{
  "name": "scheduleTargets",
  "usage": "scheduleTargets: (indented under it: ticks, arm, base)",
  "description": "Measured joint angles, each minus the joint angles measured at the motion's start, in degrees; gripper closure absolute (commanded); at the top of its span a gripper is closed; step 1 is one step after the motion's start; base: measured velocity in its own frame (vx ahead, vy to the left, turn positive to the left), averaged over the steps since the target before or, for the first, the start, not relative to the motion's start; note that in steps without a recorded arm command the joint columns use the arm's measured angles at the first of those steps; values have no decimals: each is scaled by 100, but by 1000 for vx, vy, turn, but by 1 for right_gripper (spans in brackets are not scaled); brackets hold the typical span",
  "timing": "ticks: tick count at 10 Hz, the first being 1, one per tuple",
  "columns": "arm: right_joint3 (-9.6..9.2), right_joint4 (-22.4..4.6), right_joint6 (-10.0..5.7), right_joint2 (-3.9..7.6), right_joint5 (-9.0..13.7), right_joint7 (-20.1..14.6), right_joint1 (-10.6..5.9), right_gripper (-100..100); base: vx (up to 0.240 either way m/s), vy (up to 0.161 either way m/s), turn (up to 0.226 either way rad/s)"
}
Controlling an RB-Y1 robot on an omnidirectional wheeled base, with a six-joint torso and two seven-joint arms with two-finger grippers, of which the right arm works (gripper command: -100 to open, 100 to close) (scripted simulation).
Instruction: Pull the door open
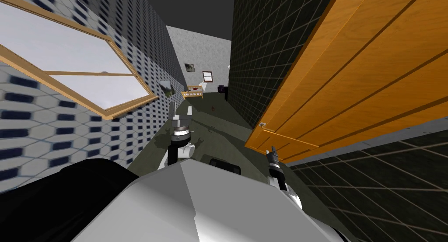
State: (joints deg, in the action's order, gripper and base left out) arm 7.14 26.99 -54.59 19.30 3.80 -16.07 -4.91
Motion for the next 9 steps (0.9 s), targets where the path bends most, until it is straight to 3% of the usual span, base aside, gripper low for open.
scheduleTargets:
  ticks: [3,9]
  arm:
    - [-9,18,10,-2,-3,12,9,-100]
    - [-52,18,16,-12,-20,63,14,-100]
  base:
    - [-247,44,1]
    - [-217,99,-4]
